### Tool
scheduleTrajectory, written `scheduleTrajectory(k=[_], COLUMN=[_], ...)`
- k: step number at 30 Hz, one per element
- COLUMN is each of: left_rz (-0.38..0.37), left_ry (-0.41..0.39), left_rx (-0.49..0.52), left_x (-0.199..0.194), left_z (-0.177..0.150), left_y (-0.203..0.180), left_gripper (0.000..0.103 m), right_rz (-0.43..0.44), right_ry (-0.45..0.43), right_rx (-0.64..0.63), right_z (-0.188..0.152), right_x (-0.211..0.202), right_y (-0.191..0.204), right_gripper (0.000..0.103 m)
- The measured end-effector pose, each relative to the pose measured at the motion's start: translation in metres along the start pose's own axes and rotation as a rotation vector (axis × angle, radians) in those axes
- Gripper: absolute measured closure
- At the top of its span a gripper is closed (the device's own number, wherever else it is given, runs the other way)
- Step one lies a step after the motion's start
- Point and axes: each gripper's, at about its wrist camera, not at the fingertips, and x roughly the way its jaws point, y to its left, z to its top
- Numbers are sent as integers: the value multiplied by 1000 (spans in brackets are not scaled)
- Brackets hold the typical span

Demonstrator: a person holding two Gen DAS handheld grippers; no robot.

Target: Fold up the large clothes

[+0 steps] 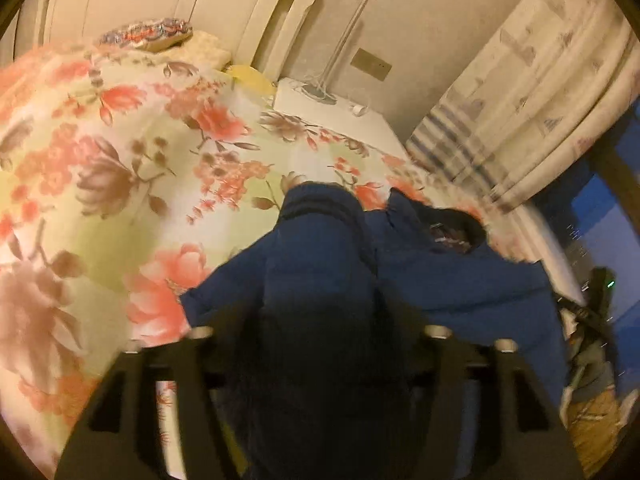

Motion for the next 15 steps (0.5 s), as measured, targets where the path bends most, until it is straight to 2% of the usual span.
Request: scheduleTrajectory(k=[1,2,4,5,6,7,8,9,10,11,13,15], left_rz=[-3,-6,-29,-30,-26,-35,-41,-36,-33,-21,-35,-31], left_ry=[1,4,24,30,33,30,25,-4,-47,-83,-167,-229], left_rx=[-16,-22,-37,-36,-28,-19,-18,-4,40,73,148,200], left_x=[1,2,7,8,10,10,7,0,-14,-27,-69,-100], left_z=[2,3,5,5,5,3,0,-3,-7,-10,-9,6], left_y=[4,6,11,11,10,7,3,-3,-14,-25,-53,-75], left_gripper=[22,22,22,25,32,65,79,87,92,93,93,93], right_rz=[12,10,20,20,10,-8,1,8,-32,-66,-63,-69], right_ry=[3,6,-1,0,0,-11,-24,-65,-96,-130,-211,-275], right_rx=[18,27,18,16,11,-4,-18,-81,-137,-196,-253,-285], right_z=[0,-3,-3,-2,-1,-2,-3,-5,-8,-10,-8,5], right_x=[-1,-2,-3,-2,0,1,0,-7,-14,-27,-61,-90], right_y=[-6,-7,-12,-13,-13,-10,-7,6,19,36,61,76], right_gripper=[29,11,11,16,23,41,68,73,78,82,84,85])
